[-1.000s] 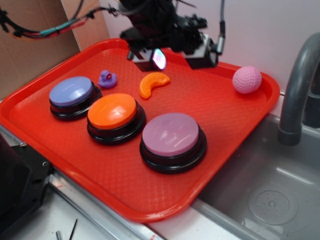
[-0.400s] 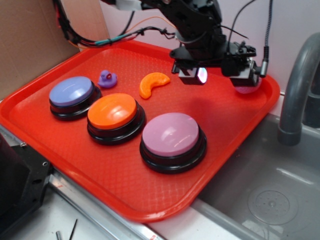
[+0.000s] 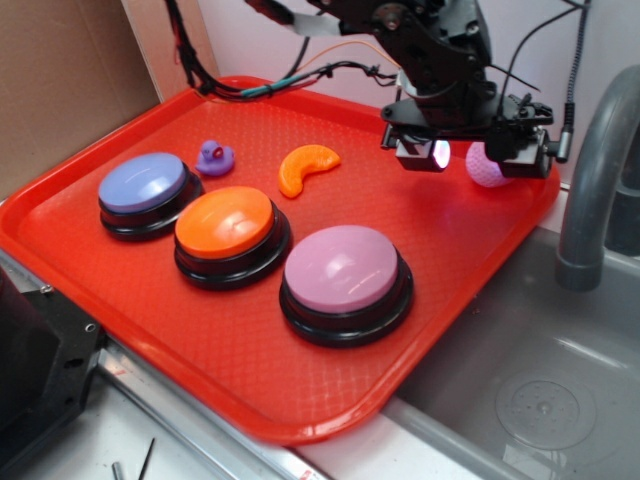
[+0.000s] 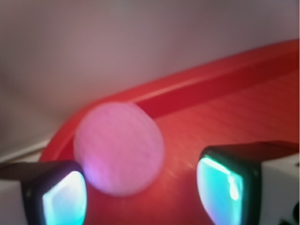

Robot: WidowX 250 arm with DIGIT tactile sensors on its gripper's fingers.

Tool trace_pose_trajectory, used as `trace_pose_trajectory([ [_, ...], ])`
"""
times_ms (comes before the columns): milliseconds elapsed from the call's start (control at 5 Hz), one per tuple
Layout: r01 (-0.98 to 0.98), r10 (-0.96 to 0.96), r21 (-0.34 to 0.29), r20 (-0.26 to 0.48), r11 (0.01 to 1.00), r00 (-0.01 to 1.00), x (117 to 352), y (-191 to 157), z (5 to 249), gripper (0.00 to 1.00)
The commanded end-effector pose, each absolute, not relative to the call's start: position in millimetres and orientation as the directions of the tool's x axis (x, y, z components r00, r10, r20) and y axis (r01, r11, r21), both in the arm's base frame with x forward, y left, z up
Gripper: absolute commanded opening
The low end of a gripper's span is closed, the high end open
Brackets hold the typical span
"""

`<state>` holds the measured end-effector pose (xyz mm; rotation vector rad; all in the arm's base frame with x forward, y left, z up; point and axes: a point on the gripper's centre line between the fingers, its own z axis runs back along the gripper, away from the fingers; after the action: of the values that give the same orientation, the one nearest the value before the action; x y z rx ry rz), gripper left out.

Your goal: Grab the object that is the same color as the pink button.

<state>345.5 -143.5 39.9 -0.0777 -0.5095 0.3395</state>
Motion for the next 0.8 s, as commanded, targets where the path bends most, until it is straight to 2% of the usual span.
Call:
trace_pose_trajectory([
  [0, -0.318, 0.363, -0.176, 0.506, 0.932, 0.782, 371.8, -145.8, 54.8, 0.35],
  [200, -0.330, 0.369, -0.168, 0.507, 0.929, 0.779, 371.4, -141.4, 52.0, 0.00],
  [400, -0.349, 0.368, -0.137, 0.509, 0.927, 0.778, 365.4, -136.0, 46.8, 0.00],
  [600, -0.355, 0.374, -0.134, 0.485, 0.925, 0.791, 361.3, -127.0, 48.4, 0.00],
])
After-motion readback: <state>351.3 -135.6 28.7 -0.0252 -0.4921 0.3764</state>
